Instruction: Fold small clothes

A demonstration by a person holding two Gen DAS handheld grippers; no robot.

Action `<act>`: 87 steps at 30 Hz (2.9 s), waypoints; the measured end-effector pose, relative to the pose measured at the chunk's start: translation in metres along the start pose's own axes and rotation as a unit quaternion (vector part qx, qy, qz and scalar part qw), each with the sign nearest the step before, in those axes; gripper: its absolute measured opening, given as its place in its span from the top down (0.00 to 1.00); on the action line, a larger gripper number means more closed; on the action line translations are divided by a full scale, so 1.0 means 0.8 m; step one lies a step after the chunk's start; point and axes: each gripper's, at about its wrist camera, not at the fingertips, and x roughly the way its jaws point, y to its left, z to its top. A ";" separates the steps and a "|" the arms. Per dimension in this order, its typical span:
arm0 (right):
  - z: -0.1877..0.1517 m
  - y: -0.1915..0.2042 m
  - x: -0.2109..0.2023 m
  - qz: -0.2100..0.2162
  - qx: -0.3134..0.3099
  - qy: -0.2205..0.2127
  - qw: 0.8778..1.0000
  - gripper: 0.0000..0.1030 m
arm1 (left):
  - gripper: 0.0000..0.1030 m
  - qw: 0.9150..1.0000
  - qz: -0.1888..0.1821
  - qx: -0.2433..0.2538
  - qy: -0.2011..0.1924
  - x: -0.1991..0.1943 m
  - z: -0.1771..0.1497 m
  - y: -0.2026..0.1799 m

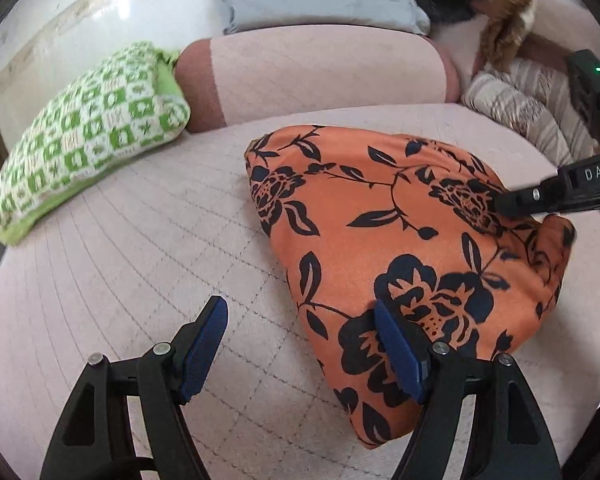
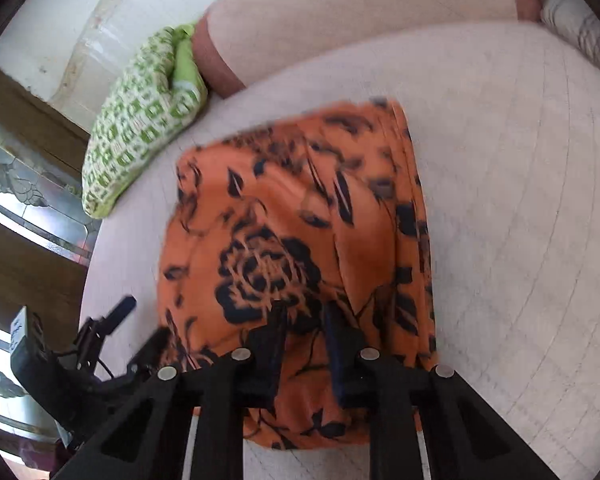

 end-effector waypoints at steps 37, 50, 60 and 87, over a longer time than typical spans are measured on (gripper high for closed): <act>-0.065 0.030 -0.043 -0.051 0.004 -0.068 0.996 0.73 | 0.21 0.998 0.055 -0.002 -0.024 -0.022 -0.007 -0.016; -0.048 0.008 -0.039 -0.021 0.028 -0.077 0.996 0.73 | 0.21 0.999 0.045 -0.011 -0.012 -0.008 0.000 -0.014; -0.033 -0.015 -0.056 -0.016 0.045 -0.122 0.991 0.73 | 0.21 0.999 0.035 -0.017 -0.011 -0.003 0.007 -0.018; -0.006 -0.097 -0.033 0.042 0.116 -0.096 0.988 0.23 | 0.15 0.995 -0.073 -0.065 0.003 0.025 0.037 0.010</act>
